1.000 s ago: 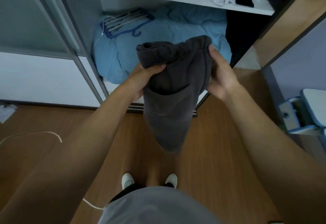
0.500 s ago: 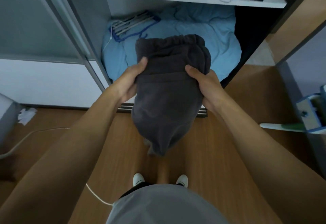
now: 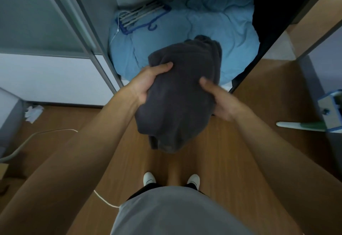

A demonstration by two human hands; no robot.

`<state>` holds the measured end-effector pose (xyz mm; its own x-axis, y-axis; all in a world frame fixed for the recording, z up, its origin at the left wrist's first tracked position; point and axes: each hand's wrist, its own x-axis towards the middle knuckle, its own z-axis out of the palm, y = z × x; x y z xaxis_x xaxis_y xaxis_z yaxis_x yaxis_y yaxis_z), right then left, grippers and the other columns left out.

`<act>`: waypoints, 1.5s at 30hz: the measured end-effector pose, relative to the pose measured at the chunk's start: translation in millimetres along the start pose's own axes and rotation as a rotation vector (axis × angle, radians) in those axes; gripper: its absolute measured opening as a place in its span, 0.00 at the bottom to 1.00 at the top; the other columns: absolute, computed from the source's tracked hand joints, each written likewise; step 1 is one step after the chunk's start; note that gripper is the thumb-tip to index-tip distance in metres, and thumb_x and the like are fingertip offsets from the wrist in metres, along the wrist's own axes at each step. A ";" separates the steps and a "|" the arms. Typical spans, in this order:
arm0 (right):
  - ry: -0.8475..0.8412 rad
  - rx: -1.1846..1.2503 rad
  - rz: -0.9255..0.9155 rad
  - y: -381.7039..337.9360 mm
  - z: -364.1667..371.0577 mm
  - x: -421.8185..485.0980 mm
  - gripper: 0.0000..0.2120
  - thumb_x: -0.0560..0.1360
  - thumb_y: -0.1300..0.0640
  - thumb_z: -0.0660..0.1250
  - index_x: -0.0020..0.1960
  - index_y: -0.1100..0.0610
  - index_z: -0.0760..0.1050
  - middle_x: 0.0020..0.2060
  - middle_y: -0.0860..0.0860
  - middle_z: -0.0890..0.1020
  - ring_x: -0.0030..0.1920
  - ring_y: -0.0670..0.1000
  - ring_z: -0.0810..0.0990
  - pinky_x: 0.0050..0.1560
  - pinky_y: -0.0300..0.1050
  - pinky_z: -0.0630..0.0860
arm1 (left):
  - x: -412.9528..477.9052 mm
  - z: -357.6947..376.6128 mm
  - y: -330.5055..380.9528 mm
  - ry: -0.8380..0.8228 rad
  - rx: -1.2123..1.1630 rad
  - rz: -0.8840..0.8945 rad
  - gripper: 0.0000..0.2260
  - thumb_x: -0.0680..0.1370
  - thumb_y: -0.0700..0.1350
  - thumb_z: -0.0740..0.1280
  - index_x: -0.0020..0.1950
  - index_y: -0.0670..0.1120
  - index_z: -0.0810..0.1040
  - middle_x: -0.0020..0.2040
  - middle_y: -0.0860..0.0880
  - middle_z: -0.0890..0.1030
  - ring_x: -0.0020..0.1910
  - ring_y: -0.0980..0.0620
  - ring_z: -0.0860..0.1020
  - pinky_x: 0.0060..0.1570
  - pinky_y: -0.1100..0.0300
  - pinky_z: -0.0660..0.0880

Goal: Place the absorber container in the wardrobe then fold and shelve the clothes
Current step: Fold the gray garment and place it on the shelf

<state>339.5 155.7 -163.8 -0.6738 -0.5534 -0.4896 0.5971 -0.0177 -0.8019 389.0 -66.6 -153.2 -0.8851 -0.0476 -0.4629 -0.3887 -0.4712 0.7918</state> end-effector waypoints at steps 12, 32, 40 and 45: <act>0.201 0.179 0.016 -12.2 30.3 1.0 0.20 0.73 0.50 0.75 0.61 0.59 0.80 0.50 0.55 0.87 0.50 0.53 0.87 0.44 0.46 0.84 | -16.7 -55.6 -30.6 -0.111 0.359 -0.162 0.35 0.56 0.66 0.81 0.59 0.54 0.79 0.54 0.56 0.86 0.53 0.56 0.84 0.46 0.63 0.82; 0.132 0.328 -0.059 15.9 13.1 -9.9 0.17 0.76 0.56 0.71 0.63 0.60 0.79 0.57 0.56 0.85 0.57 0.55 0.84 0.56 0.50 0.81 | -2.0 -34.5 -18.5 0.061 -0.201 -0.048 0.24 0.78 0.61 0.65 0.59 0.42 0.84 0.60 0.43 0.83 0.59 0.45 0.82 0.55 0.53 0.80; 0.268 0.403 0.017 -1.0 26.7 -4.3 0.16 0.76 0.47 0.72 0.56 0.57 0.82 0.50 0.57 0.87 0.48 0.56 0.87 0.45 0.50 0.83 | -10.2 -54.7 -69.8 -0.179 0.017 -0.063 0.40 0.68 0.68 0.72 0.74 0.49 0.69 0.73 0.47 0.73 0.71 0.49 0.73 0.68 0.51 0.71; 0.306 0.353 0.091 -21.6 22.4 -2.8 0.19 0.78 0.46 0.69 0.57 0.61 0.81 0.51 0.60 0.86 0.50 0.60 0.86 0.52 0.54 0.81 | -3.4 -24.0 -54.8 -0.088 0.230 0.070 0.30 0.65 0.53 0.82 0.64 0.48 0.77 0.61 0.50 0.84 0.63 0.48 0.80 0.56 0.59 0.79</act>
<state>338.2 139.0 -137.4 -0.6773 -0.2960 -0.6736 0.7356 -0.2916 -0.6115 419.5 -61.7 -204.7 -0.9267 0.0084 -0.3756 -0.3651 -0.2559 0.8951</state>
